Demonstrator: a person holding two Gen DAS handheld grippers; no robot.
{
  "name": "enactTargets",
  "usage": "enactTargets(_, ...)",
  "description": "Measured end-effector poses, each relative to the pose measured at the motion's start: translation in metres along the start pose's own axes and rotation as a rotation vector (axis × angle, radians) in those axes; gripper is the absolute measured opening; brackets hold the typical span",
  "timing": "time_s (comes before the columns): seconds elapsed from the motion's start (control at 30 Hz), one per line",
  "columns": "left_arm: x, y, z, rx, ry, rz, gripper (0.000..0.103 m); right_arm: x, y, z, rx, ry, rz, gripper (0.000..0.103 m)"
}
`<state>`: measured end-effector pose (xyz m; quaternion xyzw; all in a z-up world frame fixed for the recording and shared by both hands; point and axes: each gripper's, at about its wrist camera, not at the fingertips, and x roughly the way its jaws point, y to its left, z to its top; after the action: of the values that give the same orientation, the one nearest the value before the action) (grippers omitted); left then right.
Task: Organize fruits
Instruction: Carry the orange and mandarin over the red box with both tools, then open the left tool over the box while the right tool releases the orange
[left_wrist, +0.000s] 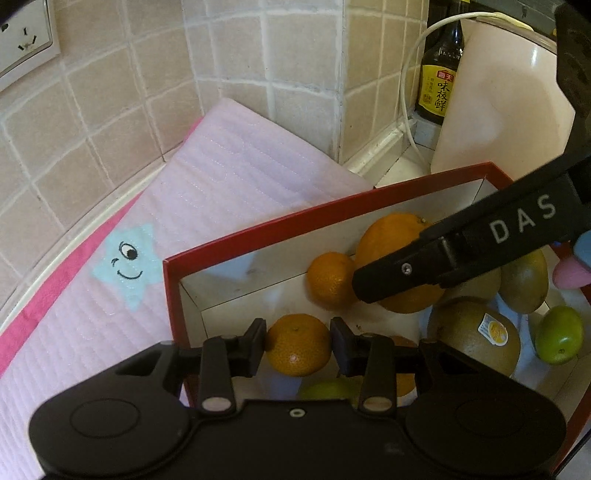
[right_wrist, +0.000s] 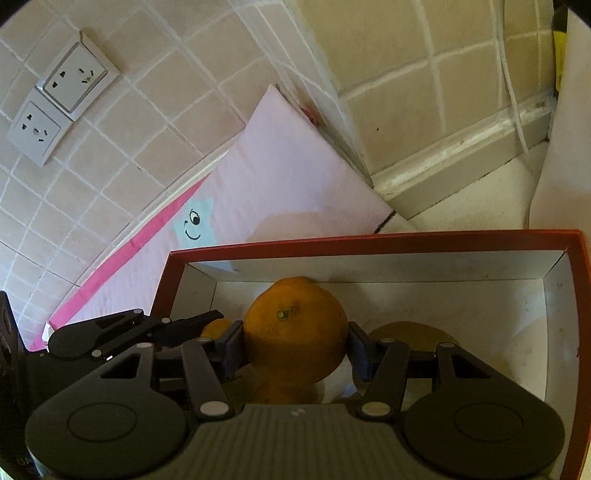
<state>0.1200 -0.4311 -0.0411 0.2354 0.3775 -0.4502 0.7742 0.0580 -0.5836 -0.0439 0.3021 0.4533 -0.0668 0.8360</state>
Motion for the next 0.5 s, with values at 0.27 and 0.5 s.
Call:
enactTargets(0.27, -0.016, 0.004, -0.009, 0.003, -0.024, -0.025, 0.072, 0.002, 0.001, 0.003, -0.002, 0.026, -0.008, 0.059)
enactTargets(0.5, -0.085, 0.015, -0.04, -0.007, -0.128, 0.005, 0.077, 0.018, 0.04, -0.006, -0.226, 0.077, -0.192, 0.06)
